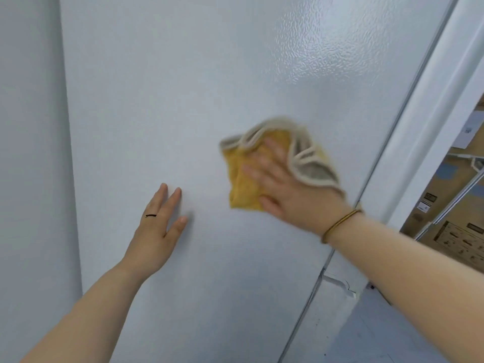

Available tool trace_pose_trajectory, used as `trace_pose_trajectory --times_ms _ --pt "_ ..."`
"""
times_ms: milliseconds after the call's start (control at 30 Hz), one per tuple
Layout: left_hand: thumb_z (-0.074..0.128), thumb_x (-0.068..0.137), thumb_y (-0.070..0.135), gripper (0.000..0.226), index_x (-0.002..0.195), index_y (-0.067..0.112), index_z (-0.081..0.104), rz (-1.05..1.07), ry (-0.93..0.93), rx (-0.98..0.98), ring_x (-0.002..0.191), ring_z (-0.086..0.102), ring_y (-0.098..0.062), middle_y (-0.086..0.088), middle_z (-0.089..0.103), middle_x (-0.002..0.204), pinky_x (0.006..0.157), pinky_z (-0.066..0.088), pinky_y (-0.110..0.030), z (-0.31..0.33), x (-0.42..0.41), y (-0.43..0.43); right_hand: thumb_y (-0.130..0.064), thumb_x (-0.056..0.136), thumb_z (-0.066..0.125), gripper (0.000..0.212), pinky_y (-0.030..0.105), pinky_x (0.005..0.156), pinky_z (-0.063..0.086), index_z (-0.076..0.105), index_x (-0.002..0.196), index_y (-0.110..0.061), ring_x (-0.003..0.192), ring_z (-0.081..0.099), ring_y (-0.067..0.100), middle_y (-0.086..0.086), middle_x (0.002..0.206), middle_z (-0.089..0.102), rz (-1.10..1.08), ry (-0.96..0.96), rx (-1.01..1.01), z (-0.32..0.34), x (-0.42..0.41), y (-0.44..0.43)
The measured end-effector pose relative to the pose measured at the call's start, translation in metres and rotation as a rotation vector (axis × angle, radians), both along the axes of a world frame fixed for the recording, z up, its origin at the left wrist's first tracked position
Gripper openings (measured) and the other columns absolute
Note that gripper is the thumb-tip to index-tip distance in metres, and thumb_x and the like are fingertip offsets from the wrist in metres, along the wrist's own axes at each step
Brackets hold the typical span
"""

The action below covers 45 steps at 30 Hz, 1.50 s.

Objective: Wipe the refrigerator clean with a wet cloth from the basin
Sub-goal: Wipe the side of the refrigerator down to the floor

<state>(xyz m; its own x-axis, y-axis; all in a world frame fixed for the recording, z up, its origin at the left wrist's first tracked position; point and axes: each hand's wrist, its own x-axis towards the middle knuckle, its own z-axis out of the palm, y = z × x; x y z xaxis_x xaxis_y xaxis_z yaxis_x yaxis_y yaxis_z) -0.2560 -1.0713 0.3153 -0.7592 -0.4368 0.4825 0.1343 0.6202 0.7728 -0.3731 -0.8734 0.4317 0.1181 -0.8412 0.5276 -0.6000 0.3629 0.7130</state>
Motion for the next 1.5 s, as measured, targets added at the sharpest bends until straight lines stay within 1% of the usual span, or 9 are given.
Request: trace_pose_trajectory --times_ms 67,200,400,500,667,800,1033,1233,1500 --pt "0.042 0.093 0.028 0.054 0.143 0.029 0.020 0.059 -0.010 -0.033 0.137 0.000 0.002 0.017 0.001 0.149 0.112 0.012 -0.025 -0.001 0.000 0.007 -0.033 0.082 0.042 0.053 0.063 0.100 0.028 0.038 0.131 -0.013 0.129 0.024 0.035 0.015 0.135 0.050 -0.101 0.059 -0.156 0.025 -0.001 0.024" --pt "0.045 0.093 0.036 0.056 0.143 0.023 0.023 0.131 0.073 -0.239 0.141 0.005 -0.012 0.005 0.005 0.150 0.110 0.009 -0.025 -0.008 -0.005 0.033 -0.036 0.085 0.043 0.054 0.042 0.113 -0.006 0.042 0.133 -0.011 0.129 0.021 0.033 0.016 0.138 0.046 -0.265 0.081 -0.380 0.021 0.011 0.061" --pt "0.022 0.095 0.049 0.049 0.139 0.027 0.024 -0.079 0.293 -0.538 0.135 0.019 -0.022 -0.007 0.022 0.145 0.109 0.016 -0.028 -0.024 -0.020 0.082 -0.031 0.083 0.041 0.050 0.049 0.110 0.012 0.038 0.131 -0.016 0.129 0.029 0.031 0.005 0.136 0.036 -0.344 0.092 -0.072 -0.055 0.021 0.110" --pt "0.025 0.097 0.044 0.046 0.141 0.033 0.017 -0.121 0.397 -0.568 0.135 0.021 -0.021 -0.008 0.025 0.144 0.108 0.021 -0.032 -0.031 -0.029 0.098 -0.026 0.088 0.040 0.036 0.045 0.111 0.013 0.047 0.123 -0.016 0.126 0.036 0.028 0.006 0.130 0.054 -0.294 0.138 -0.023 -0.028 0.024 0.132" --pt "0.021 0.096 0.049 0.047 0.139 0.031 0.019 -0.056 0.337 -0.557 0.142 -0.002 -0.009 0.012 -0.004 0.154 0.114 0.004 -0.032 -0.047 -0.048 0.119 -0.019 0.090 0.043 0.021 0.038 0.115 0.005 0.056 0.106 -0.014 0.124 0.038 0.028 0.010 0.116 0.065 -0.223 0.141 -0.288 -0.005 0.027 0.145" --pt "0.020 0.096 0.049 0.053 0.144 0.034 0.006 0.017 0.345 -0.591 0.142 -0.004 -0.012 0.011 -0.011 0.154 0.116 -0.002 -0.032 -0.054 -0.058 0.124 -0.020 0.088 0.043 0.029 0.048 0.104 0.022 0.065 0.096 -0.003 0.113 0.042 0.033 0.020 0.110 0.064 -0.201 -0.075 -0.606 -0.014 0.026 0.159" --pt "0.021 0.095 0.050 0.053 0.144 0.036 0.005 0.054 0.367 -0.575 0.142 -0.008 -0.010 0.014 -0.014 0.153 0.116 -0.004 -0.031 -0.059 -0.061 0.129 -0.022 0.098 0.033 0.021 0.031 0.118 0.003 0.052 0.106 -0.015 0.143 0.010 0.013 0.001 0.116 0.047 -0.126 -0.142 -0.314 -0.132 0.017 0.138" --pt "0.024 0.096 0.048 0.050 0.142 0.034 0.013 0.016 0.333 -0.580 0.142 -0.002 -0.010 0.015 -0.009 0.153 0.116 0.000 -0.030 -0.066 -0.048 0.129 -0.015 0.096 0.036 0.020 0.035 0.115 0.016 0.052 0.108 -0.011 0.123 0.037 0.026 0.005 0.118 0.046 -0.106 -0.026 -0.046 -0.136 0.013 0.156" --pt "0.022 0.095 0.050 0.053 0.144 0.035 0.008 0.032 0.150 -0.547 0.142 -0.001 -0.009 0.013 -0.006 0.154 0.115 0.002 -0.029 -0.103 -0.032 0.153 -0.010 0.082 0.047 0.022 0.031 0.118 0.008 0.056 0.102 -0.013 0.123 0.030 0.022 0.003 0.111 0.050 0.012 -0.069 -0.442 -0.156 0.001 0.136"
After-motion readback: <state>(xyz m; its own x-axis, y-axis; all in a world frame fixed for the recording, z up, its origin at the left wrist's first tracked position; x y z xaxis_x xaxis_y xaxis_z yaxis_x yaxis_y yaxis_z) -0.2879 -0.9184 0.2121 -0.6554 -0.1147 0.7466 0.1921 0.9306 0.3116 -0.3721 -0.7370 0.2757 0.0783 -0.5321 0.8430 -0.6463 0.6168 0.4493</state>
